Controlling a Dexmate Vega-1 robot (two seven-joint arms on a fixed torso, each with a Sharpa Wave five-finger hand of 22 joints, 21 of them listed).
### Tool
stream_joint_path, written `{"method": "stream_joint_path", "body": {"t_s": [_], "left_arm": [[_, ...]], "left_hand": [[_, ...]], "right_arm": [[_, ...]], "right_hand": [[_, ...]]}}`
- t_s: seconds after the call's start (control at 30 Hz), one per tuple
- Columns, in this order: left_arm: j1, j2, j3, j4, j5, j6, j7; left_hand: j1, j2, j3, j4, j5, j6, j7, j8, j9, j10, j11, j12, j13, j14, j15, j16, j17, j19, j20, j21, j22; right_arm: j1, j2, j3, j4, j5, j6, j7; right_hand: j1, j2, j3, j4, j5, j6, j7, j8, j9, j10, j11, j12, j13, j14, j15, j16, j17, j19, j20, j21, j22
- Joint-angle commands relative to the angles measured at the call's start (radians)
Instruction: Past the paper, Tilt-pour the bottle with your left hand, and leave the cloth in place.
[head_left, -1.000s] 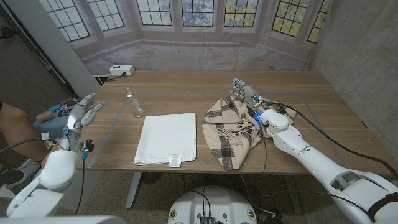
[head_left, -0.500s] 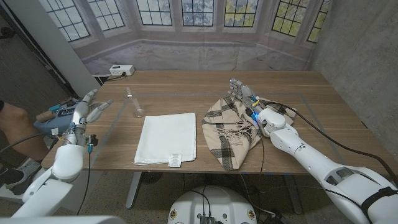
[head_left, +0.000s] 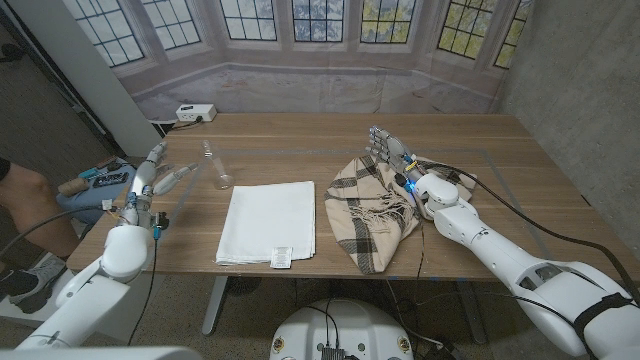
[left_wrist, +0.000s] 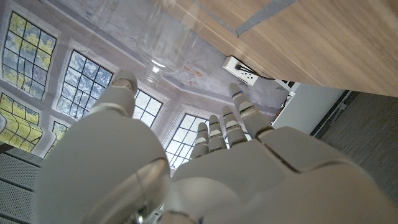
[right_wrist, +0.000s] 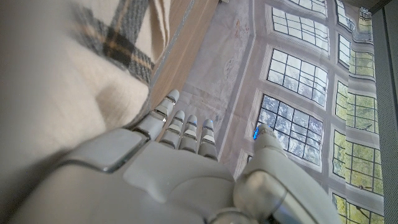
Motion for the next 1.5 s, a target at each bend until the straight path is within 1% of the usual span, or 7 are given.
{"method": "stream_joint_path", "body": {"t_s": [0.03, 0.33, 0.37, 0.47, 0.73, 1.1, 1.5], "left_arm": [[-0.097, 0.060, 0.110, 0.076, -0.009, 0.002, 0.002], [-0.157, 0.089, 0.179, 0.135, -0.016, -0.014, 0.008], [-0.160, 0.090, 0.184, 0.132, -0.018, 0.000, 0.011], [-0.178, 0.098, 0.205, 0.156, -0.020, -0.023, 0.011], [-0.215, 0.110, 0.249, 0.196, -0.034, -0.039, 0.011], [-0.271, 0.107, 0.309, 0.250, -0.045, -0.063, 0.014], [-0.338, 0.093, 0.372, 0.323, -0.054, -0.095, -0.002]], "left_hand": [[0.009, -0.008, -0.005, 0.003, 0.007, -0.010, -0.003, -0.003, 0.004, -0.010, 0.001, -0.003, 0.003, -0.007, 0.002, -0.002, 0.005, -0.008, -0.002, -0.003, 0.002], [0.019, -0.012, -0.011, 0.004, 0.011, -0.013, -0.006, 0.000, 0.004, -0.014, -0.003, -0.002, 0.004, -0.007, 0.000, 0.000, 0.005, -0.010, -0.006, -0.005, 0.002], [0.020, -0.013, -0.012, 0.005, 0.011, -0.013, -0.006, 0.000, 0.004, -0.014, -0.004, -0.002, 0.004, -0.007, 0.000, 0.000, 0.005, -0.010, -0.006, -0.005, 0.002], [0.022, -0.014, -0.013, 0.005, 0.012, -0.017, -0.007, 0.000, 0.004, -0.015, -0.006, -0.002, 0.004, -0.007, 0.000, 0.001, 0.005, -0.012, -0.008, -0.006, 0.002], [0.028, -0.015, -0.018, 0.007, 0.014, -0.025, -0.008, -0.001, 0.003, -0.021, -0.007, -0.003, 0.004, -0.013, -0.001, 0.000, 0.006, -0.016, -0.010, -0.007, 0.002], [0.032, -0.016, -0.026, 0.012, 0.018, -0.029, -0.013, 0.001, 0.003, -0.023, -0.007, -0.001, 0.005, -0.017, 0.000, 0.001, 0.006, -0.019, -0.010, -0.009, 0.003], [0.035, -0.017, -0.034, 0.016, 0.020, -0.028, -0.014, 0.003, 0.003, -0.018, -0.009, 0.003, 0.005, -0.012, -0.003, 0.005, 0.006, -0.019, -0.011, -0.009, 0.003]], "right_arm": [[0.025, 0.013, 0.007, 0.061, 0.008, 0.040, 0.036], [0.032, -0.002, 0.010, 0.035, 0.000, 0.038, 0.032], [0.032, -0.005, 0.011, 0.029, -0.001, 0.036, 0.031], [0.034, -0.011, 0.010, 0.019, -0.006, 0.031, 0.028], [0.054, 0.002, 0.005, 0.046, -0.010, 0.046, 0.041], [0.068, 0.015, -0.001, 0.071, -0.011, 0.059, 0.060], [0.052, -0.010, 0.004, 0.012, -0.018, 0.040, 0.040]], "right_hand": [[0.007, 0.004, 0.001, -0.004, -0.002, 0.002, 0.006, 0.003, 0.006, 0.001, 0.005, 0.006, 0.003, 0.002, 0.004, 0.008, 0.002, 0.008, 0.002, 0.003, 0.006], [0.008, 0.005, -0.001, -0.005, -0.002, -0.001, 0.008, 0.002, 0.006, -0.002, 0.004, 0.005, 0.003, -0.002, 0.002, 0.007, 0.002, 0.008, 0.001, 0.003, 0.006], [0.008, 0.005, -0.001, -0.005, -0.002, -0.001, 0.008, 0.002, 0.006, -0.002, 0.005, 0.005, 0.003, -0.002, 0.002, 0.007, 0.002, 0.008, 0.001, 0.003, 0.006], [0.007, 0.005, -0.002, -0.006, -0.002, -0.001, 0.009, 0.002, 0.006, -0.003, 0.007, 0.004, 0.003, -0.002, 0.002, 0.007, 0.002, 0.008, 0.001, 0.003, 0.006], [0.007, 0.005, -0.003, -0.006, -0.002, -0.001, 0.009, 0.002, 0.006, -0.004, 0.006, 0.004, 0.004, -0.003, 0.002, 0.007, 0.003, 0.007, 0.001, 0.002, 0.006], [0.008, 0.005, -0.005, -0.008, -0.002, -0.002, 0.010, 0.002, 0.006, -0.004, 0.007, 0.005, 0.004, -0.004, 0.003, 0.006, 0.003, 0.007, 0.002, 0.002, 0.006], [0.009, 0.006, -0.006, -0.009, -0.002, -0.002, 0.011, 0.002, 0.006, -0.003, 0.007, 0.005, 0.004, -0.003, 0.004, 0.007, 0.003, 0.007, 0.003, 0.001, 0.006]]}}
